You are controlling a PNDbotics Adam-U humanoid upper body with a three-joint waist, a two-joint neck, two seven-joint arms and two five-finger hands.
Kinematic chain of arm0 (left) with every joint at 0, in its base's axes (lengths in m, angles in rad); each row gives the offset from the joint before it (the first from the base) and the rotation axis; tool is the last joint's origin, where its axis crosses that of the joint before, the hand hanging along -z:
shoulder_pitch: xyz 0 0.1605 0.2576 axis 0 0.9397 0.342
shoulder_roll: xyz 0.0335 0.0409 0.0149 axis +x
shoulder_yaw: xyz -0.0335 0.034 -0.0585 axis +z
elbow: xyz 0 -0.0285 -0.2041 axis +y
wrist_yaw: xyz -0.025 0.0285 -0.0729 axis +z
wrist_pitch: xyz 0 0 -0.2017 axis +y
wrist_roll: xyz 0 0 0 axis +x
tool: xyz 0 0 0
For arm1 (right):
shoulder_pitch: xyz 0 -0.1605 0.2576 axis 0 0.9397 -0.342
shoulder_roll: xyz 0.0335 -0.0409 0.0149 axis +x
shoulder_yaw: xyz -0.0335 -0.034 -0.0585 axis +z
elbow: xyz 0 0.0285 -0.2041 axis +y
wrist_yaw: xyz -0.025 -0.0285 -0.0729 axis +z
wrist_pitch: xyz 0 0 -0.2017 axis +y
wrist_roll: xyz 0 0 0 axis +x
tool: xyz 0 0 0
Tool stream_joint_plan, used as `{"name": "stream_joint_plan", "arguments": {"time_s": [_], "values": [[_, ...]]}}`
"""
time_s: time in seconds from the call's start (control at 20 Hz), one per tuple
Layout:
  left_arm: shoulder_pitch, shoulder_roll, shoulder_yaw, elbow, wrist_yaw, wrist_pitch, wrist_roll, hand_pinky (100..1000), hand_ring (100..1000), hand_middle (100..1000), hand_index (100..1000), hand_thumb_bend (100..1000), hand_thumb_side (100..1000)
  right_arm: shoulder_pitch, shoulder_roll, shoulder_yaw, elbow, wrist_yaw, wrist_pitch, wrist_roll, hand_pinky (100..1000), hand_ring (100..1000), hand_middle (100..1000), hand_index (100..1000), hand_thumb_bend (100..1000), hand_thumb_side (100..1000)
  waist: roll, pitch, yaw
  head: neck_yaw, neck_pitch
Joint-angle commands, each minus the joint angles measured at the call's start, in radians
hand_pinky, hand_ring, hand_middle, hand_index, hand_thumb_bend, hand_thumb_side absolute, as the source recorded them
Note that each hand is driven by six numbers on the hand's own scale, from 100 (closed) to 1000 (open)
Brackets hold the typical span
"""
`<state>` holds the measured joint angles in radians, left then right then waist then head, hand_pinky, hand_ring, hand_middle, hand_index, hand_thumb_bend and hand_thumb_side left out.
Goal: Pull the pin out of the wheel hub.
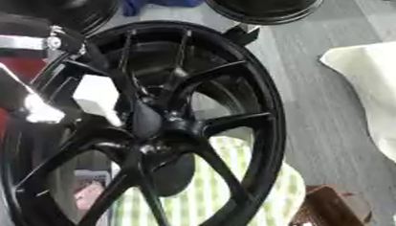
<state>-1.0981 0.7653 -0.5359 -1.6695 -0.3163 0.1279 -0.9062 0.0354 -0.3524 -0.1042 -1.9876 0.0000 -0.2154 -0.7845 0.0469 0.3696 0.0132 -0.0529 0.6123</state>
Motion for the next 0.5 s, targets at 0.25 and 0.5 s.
{"name": "stream_joint_plan", "arguments": {"time_s": [0.25,0.5], "values": [[-0.015,0.002,0.021,0.013,0.028,-0.007,0.002,905,840,772,865,249,299,-0.009,-0.004,0.0,-0.012,-0.005,0.006,-0.002,529,608,551,555,222,324,0.0,-0.012,-0.004,0.007,-0.016],[-0.016,-0.003,0.009,0.018,0.064,-0.021,-0.001,899,817,735,848,246,301,-0.012,-0.002,0.0,-0.012,-0.008,0.01,-0.004,529,608,551,555,221,324,0.002,-0.009,-0.006,0.009,-0.018]]}}
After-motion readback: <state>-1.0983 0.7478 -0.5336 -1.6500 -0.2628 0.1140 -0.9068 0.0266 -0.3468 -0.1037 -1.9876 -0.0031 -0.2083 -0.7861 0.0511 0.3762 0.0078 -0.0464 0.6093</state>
